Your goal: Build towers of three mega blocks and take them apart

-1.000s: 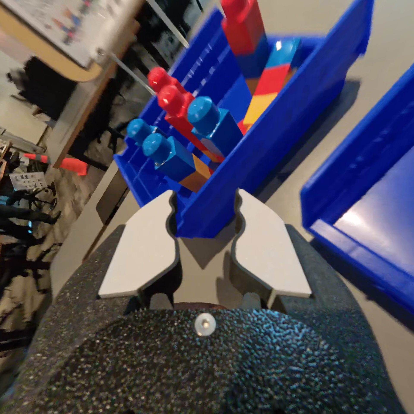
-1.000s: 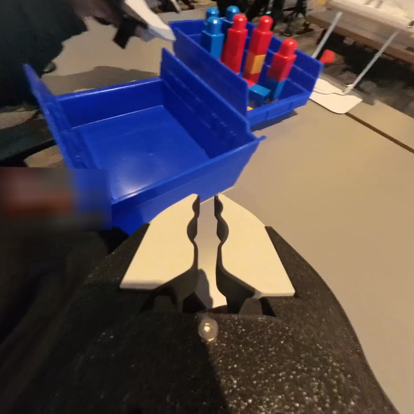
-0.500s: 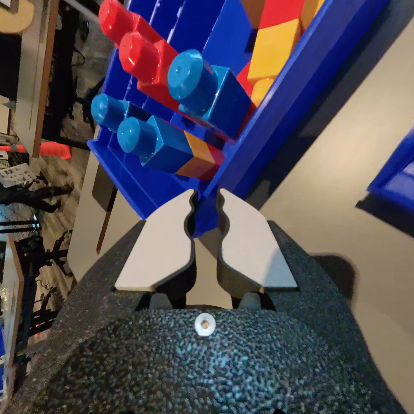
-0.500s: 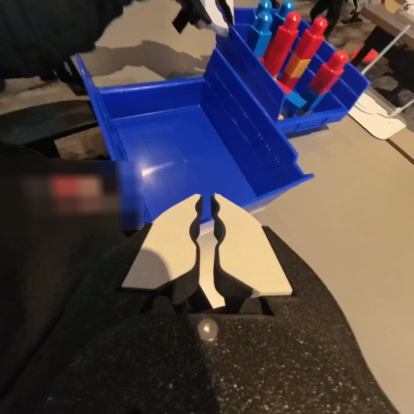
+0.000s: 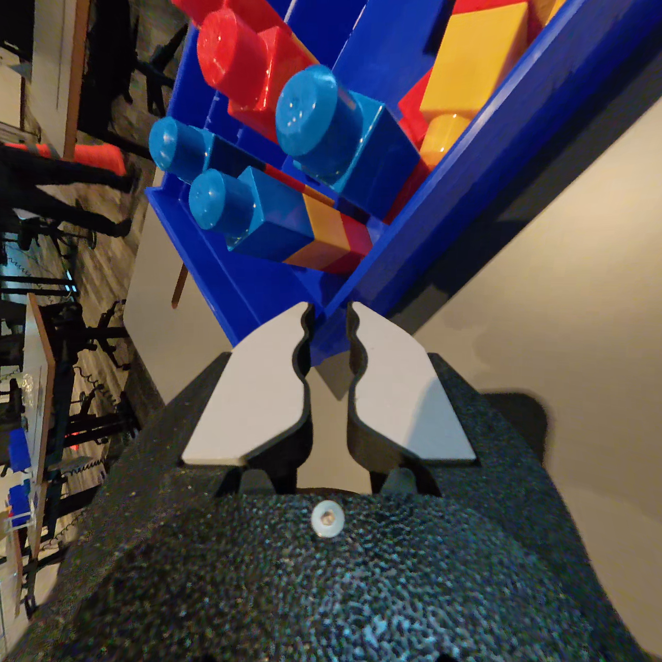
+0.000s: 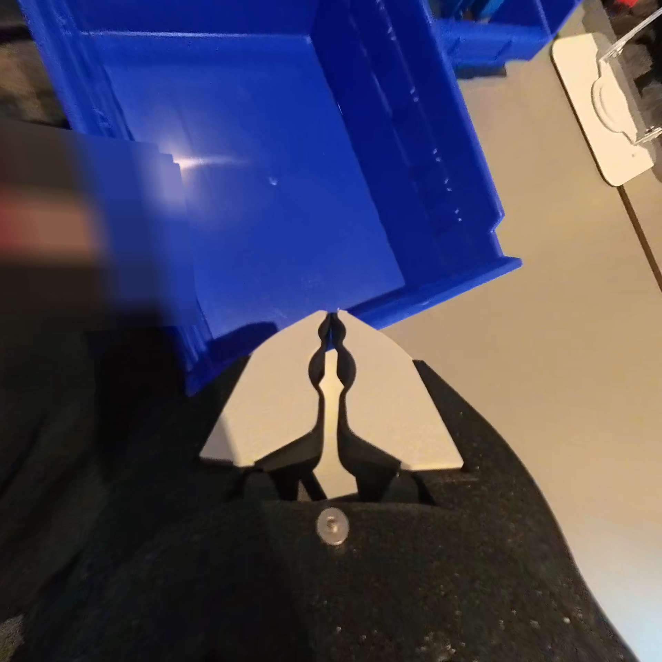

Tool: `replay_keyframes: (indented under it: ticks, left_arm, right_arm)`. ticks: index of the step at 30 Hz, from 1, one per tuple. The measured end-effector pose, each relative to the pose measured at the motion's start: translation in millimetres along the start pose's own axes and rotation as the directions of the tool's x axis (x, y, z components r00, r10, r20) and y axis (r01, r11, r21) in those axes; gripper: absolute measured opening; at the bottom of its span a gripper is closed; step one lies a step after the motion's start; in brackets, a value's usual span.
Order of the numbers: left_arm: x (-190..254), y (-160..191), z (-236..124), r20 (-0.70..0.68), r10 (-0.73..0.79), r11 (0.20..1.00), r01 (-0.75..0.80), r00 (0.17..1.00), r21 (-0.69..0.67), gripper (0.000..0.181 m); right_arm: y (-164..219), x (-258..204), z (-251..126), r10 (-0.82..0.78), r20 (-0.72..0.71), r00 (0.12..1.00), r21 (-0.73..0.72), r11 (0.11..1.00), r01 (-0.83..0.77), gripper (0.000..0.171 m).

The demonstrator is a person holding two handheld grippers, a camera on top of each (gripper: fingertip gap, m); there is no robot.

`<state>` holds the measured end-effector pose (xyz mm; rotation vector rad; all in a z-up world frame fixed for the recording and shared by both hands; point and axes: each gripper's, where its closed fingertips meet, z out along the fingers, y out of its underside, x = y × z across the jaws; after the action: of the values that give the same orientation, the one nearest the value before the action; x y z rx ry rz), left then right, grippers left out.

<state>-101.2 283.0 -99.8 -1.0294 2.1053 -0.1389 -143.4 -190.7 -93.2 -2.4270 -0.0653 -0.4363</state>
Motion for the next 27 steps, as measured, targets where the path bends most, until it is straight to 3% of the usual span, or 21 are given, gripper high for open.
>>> replay_keyframes:
  ticks: [8,20,23,27]
  left_arm:
    - [-21,56,-15,0.027,-0.068,0.996,0.069,0.997,-0.052,0.017]
    - [-58,142,-34,0.133,-0.218,0.96,0.236,0.967,-0.147,0.019]
    - [-59,153,-40,0.172,-0.269,0.942,0.296,0.948,-0.158,0.02]
    - [-54,144,-58,0.221,-0.382,0.91,0.406,0.897,-0.077,0.017]
  right_arm:
    - [20,45,5,-0.076,-0.088,0.993,-0.175,0.983,0.06,0.0]
    - [90,151,-8,-0.098,-0.29,0.952,-0.438,0.898,-0.041,0.0]
    - [102,172,-16,-0.085,-0.388,0.918,-0.428,0.899,-0.098,0.002]
    - [87,170,-37,-0.019,-0.488,0.873,-0.282,0.95,-0.137,0.008]
